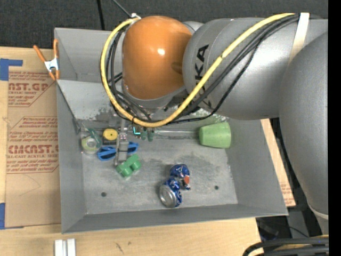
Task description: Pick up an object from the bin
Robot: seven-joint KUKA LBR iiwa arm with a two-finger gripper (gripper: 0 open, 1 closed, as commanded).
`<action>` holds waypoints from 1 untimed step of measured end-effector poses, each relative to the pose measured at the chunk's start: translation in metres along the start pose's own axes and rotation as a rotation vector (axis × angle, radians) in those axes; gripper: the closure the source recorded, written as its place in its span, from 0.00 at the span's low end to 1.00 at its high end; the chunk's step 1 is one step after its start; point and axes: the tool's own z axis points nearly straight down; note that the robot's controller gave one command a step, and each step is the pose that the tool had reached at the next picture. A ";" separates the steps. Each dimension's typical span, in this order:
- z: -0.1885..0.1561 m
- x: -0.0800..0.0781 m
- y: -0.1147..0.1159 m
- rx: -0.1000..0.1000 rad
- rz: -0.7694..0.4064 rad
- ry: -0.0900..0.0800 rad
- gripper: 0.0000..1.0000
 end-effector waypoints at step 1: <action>0.139 -0.017 -0.046 0.003 -0.073 0.000 0.00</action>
Offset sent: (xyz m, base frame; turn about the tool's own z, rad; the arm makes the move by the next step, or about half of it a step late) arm 0.0178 -0.0445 -0.1335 -0.0739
